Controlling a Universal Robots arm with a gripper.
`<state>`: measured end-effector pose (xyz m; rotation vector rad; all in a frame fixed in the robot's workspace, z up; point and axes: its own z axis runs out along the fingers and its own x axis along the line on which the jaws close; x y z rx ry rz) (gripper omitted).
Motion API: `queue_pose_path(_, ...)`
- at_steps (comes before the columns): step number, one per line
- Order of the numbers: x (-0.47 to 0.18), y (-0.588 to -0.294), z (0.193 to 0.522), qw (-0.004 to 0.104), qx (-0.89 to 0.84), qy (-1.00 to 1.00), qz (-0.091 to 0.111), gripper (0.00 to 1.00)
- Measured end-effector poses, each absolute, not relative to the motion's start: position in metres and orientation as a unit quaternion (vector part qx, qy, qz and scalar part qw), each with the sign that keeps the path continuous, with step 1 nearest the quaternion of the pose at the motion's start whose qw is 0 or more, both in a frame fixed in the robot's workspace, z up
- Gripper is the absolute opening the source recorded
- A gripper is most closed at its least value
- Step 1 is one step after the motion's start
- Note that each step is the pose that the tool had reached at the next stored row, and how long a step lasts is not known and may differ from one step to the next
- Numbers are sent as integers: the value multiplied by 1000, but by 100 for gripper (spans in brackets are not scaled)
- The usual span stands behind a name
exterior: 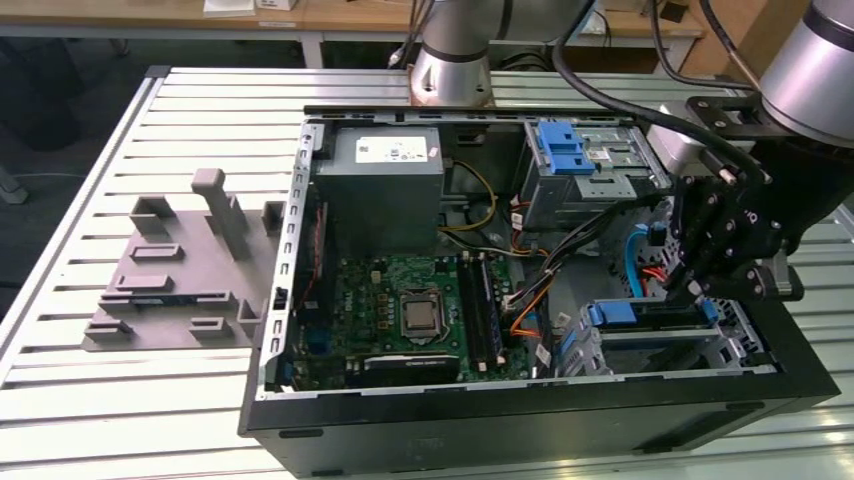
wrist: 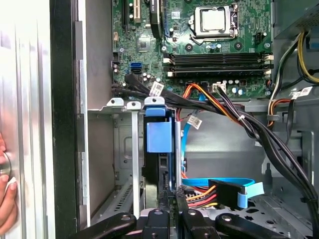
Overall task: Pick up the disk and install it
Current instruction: 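Insert the first disk wire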
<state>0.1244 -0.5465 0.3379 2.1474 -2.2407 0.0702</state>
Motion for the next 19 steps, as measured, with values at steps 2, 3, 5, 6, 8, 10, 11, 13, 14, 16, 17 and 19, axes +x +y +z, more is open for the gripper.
queue_pose_path(2, 124, -547, 337, 19, 690, -723, 23, 16)
queue_pose_path(3, 124, -547, 337, 19, 690, -723, 23, 16)
queue_pose_path(5, 124, -547, 336, 19, 689, -724, 23, 16)
queue_pose_path(6, 125, -547, 336, 19, 689, -724, 23, 16)
queue_pose_path(8, 125, -547, 335, 19, 689, -724, 23, 16)
queue_pose_path(10, 126, -547, 334, 19, 688, -725, 22, 16)
queue_pose_path(11, 126, -547, 334, 19, 688, -725, 22, 16)
queue_pose_path(13, 126, -547, 334, 19, 687, -726, 22, 16)
queue_pose_path(14, 126, -547, 334, 19, 686, -727, 22, 16)
queue_pose_path(16, 126, -547, 333, 19, 685, -728, 22, 16)
queue_pose_path(17, 126, -547, 333, 19, 684, -729, 22, 16)
queue_pose_path(19, 126, -547, 333, 19, 683, -729, 22, 16)
